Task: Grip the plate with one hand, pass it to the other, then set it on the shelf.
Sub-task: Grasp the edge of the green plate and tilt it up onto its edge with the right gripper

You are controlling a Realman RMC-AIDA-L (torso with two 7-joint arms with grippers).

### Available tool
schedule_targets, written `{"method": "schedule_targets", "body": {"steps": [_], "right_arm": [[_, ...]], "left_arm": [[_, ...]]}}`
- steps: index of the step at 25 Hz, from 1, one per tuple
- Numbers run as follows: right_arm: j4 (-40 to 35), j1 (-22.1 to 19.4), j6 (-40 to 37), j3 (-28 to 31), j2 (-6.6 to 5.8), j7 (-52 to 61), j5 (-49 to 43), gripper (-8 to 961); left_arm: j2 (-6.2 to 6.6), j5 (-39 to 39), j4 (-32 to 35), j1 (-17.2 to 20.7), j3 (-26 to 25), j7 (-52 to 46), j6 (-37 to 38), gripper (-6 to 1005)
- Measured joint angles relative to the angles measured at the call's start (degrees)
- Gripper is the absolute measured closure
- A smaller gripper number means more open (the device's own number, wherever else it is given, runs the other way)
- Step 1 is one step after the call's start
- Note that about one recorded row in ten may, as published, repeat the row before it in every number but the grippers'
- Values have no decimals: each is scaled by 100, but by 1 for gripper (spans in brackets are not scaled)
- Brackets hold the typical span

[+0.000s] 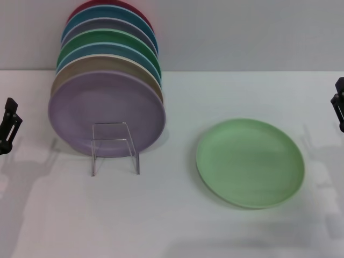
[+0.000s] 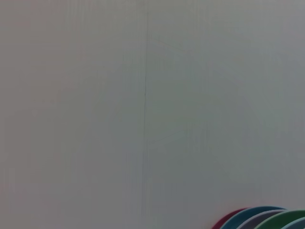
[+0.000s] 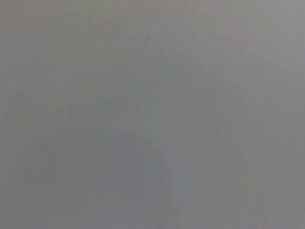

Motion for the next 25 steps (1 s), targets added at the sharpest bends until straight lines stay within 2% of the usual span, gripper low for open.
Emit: {"method": "schedule_targets", "body": {"steps": [4, 15, 22, 25], "right_arm": [[0, 13, -22, 7, 0, -55, 0, 233], [43, 79, -29, 170, 6, -1079, 0, 234], [447, 127, -53, 391, 21, -3167, 1, 232], [862, 125, 112, 645, 12, -3481, 0, 233]], "left_arm": [[1, 0, 0, -12, 0, 2, -25, 170], [1, 1, 44, -91, 0, 21, -47, 170], [1, 1, 53, -105, 0, 21, -107, 170], [1, 1, 53, -105, 0, 22, -112, 170]]}}
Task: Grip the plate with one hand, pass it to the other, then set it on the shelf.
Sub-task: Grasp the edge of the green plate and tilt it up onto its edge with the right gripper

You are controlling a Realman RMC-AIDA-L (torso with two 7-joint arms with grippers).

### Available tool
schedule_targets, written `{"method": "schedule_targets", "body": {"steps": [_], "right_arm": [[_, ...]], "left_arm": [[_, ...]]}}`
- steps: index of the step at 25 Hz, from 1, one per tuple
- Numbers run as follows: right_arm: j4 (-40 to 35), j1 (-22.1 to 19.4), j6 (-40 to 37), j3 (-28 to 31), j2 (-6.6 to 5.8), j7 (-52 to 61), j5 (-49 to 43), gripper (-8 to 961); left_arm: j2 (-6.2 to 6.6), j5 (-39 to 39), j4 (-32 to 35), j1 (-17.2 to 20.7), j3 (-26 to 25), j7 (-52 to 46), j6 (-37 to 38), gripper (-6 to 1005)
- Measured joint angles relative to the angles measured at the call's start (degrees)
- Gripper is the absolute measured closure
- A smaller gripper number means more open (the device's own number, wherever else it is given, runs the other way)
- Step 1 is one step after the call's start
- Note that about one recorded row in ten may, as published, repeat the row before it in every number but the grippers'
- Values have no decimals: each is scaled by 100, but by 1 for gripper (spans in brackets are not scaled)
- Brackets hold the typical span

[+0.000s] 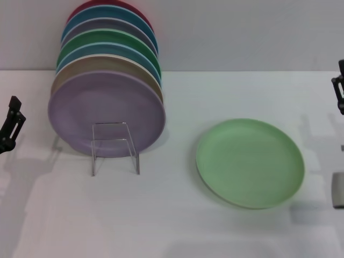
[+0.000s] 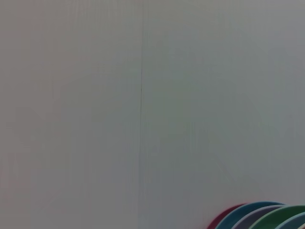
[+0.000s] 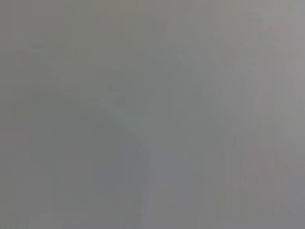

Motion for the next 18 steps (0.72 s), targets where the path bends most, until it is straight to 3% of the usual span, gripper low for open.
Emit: {"method": "schedule_targets", "body": {"steps": [5, 7, 8, 16, 17, 18], "right_arm": [[977, -38, 1146, 752, -31, -40, 1, 233], [1809, -159, 2292, 1415, -70, -327, 0, 233], [1809, -159, 2292, 1415, -70, -327, 0, 233], [3927, -890, 5923, 3373, -42, -1896, 166, 234], [4217, -1021, 6712, 3752, -45, -2212, 459, 234], [4217, -1021, 6712, 3752, -45, -2212, 459, 234]], "left_arm": [[0, 0, -8, 24, 0, 94, 0, 170], [0, 0, -9, 29, 0, 121, 0, 170], [0, 0, -9, 29, 0, 121, 0, 170], [2, 0, 8, -11, 0, 126, -7, 170], [3, 0, 8, -25, 0, 126, -22, 170], [4, 0, 8, -40, 0, 127, -38, 171]]}}
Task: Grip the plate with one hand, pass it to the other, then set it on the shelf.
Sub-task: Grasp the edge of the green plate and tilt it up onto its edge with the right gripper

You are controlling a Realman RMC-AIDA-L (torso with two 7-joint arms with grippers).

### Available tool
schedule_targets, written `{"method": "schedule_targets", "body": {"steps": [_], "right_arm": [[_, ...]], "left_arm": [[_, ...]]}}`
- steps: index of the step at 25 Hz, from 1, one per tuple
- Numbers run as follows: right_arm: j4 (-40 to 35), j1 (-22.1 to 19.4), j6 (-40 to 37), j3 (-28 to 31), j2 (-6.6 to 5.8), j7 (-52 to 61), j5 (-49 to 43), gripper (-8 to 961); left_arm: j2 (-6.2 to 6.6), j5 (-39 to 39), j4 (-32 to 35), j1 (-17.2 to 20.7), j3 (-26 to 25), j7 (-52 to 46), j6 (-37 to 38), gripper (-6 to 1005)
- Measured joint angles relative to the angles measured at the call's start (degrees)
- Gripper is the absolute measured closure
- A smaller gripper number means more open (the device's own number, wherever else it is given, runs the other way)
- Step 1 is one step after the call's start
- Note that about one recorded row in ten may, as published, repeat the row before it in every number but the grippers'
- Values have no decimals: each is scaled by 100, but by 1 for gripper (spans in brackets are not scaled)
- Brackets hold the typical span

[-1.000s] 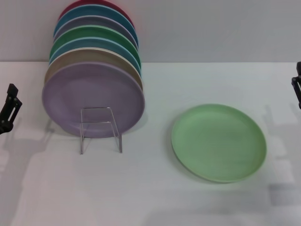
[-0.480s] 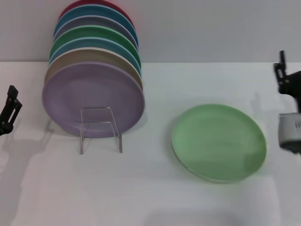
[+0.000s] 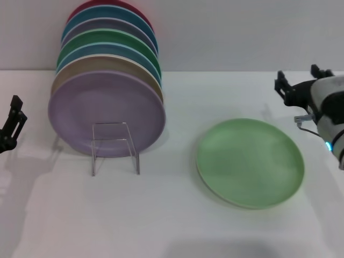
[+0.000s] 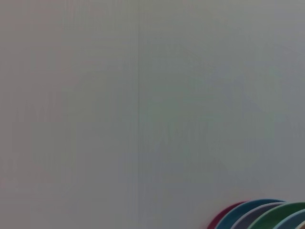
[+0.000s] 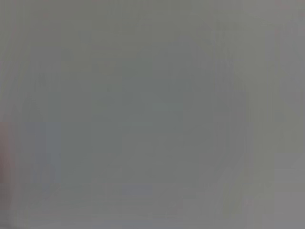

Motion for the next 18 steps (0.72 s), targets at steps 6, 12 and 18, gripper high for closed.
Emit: {"method": "schedule_targets", "body": {"steps": [6, 12, 18], "right_arm": [[413, -226, 2193, 1285, -12, -128, 219, 235], [371, -137, 3162, 2023, 14, 107, -536, 236], [424, -186, 2596, 2012, 28, 280, -1290, 236]], "left_arm": [[4, -1, 1, -46, 0, 2, -71, 171], [3, 0, -1, -102, 0, 3, -161, 171], [-2, 0, -4, -141, 0, 3, -197, 171]]}}
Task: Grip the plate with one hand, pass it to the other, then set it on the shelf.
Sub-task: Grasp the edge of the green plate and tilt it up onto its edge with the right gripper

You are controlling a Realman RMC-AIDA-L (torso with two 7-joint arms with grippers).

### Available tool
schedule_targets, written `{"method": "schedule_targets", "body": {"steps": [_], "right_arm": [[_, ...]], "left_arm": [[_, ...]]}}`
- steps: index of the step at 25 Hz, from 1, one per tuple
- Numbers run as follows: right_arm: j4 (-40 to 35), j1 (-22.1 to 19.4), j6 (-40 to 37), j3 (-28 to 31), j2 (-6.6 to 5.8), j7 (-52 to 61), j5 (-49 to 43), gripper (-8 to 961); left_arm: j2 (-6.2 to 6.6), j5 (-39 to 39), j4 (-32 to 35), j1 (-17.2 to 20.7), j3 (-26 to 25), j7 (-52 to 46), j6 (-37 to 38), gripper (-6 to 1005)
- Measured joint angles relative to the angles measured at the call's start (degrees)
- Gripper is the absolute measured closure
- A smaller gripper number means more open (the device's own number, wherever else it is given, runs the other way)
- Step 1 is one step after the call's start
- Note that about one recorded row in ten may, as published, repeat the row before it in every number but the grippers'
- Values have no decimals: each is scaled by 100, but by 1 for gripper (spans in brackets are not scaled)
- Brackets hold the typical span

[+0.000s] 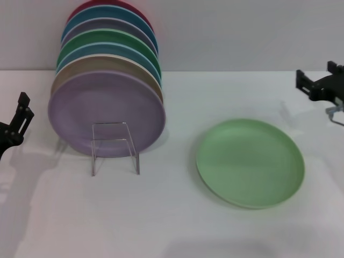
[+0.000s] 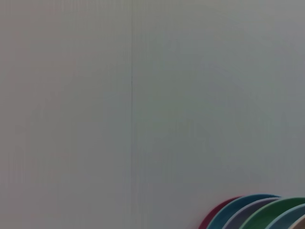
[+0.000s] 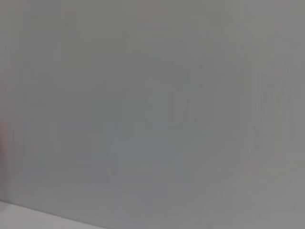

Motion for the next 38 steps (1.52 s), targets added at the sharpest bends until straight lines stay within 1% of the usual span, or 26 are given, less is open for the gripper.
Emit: {"method": "schedule_targets", "body": {"steps": [1, 2, 4, 7, 10, 11, 13, 15, 16, 17, 20, 21, 22, 25, 26, 27, 29, 30, 31, 32, 33, 35, 36, 38], "right_arm": [[51, 15, 61, 131, -6, 90, -295, 236], [51, 15, 61, 131, -6, 90, -295, 236], [131, 23, 109, 263, 3, 366, -836, 237], [296, 102, 307, 395, 7, 1309, -2185, 237], [565, 246, 870, 510, 1, 2403, -3535, 236], [673, 287, 1110, 530, -2, 2684, -3851, 236], [869, 356, 1575, 539, -10, 2994, -4197, 236], [1075, 433, 2191, 580, -20, 3238, -4335, 237], [1243, 505, 2783, 671, -27, 3419, -4350, 237], [1243, 505, 2783, 671, -27, 3419, -4350, 237], [1458, 600, 3682, 785, -28, 3821, -4394, 237], [1623, 636, 4136, 820, -29, 4091, -4501, 237], [1623, 636, 4136, 820, -29, 4091, -4501, 237], [1885, 698, 4811, 843, -31, 4459, -4673, 236], [2024, 781, 5309, 879, -34, 4653, -4733, 236], [2024, 781, 5309, 879, -34, 4653, -4733, 236], [2099, 908, 5892, 974, -38, 4843, -4751, 236], [2099, 908, 5892, 974, -38, 4843, -4751, 236], [2102, 1012, 6271, 1122, -39, 5001, -4751, 237], [2102, 1012, 6271, 1122, -39, 5001, -4751, 237], [2035, 1083, 6486, 1269, -39, 5116, -4750, 237], [1971, 1111, 6567, 1361, -39, 5169, -4748, 237], [1852, 1162, 6684, 1519, -35, 5220, -4722, 237], [1780, 1195, 6738, 1586, -28, 5234, -4705, 236]], "left_arm": [[-1, 0, -11, -1, 0, 0, -1, 171], [-1, 0, -11, -1, 0, 0, -1, 171], [-2, 1, -32, -3, 1, 0, -1, 171], [-2, 8, -51, -3, 0, 0, -1, 171], [-2, 16, -56, 3, 18, 0, 0, 171], [-4, 21, -58, 12, 31, 0, 10, 171], [-6, 22, -60, 15, 32, 0, 19, 171], [-10, 26, -71, 23, 36, 0, 30, 171], [-11, 27, -77, 25, 38, 0, 32, 171], [-11, 28, -82, 27, 40, 0, 34, 171], [-12, 30, -120, 41, 47, 0, 33, 171], [-11, 25, -129, 48, 51, 0, 32, 171], [-11, 25, -129, 48, 51, 0, 32, 171], [-12, 22, -128, 55, 53, 0, 33, 171], [-12, 23, -128, 57, 53, 0, 34, 171], [-12, 22, -128, 57, 53, 0, 36, 171], [-12, 21, -128, 58, 53, -3, 44, 171], [-12, 21, -129, 58, 53, -9, 47, 171], [-11, 22, -134, 58, 53, -23, 54, 171], [-11, 22, -134, 58, 53, -23, 54, 171], [-11, 22, -134, 58, 53, -28, 58, 171], [-11, 22, -136, 58, 53, -34, 65, 171], [-11, 25, -137, 58, 53, -37, 67, 171], [-11, 33, -137, 58, 53, -39, 68, 171]]}}
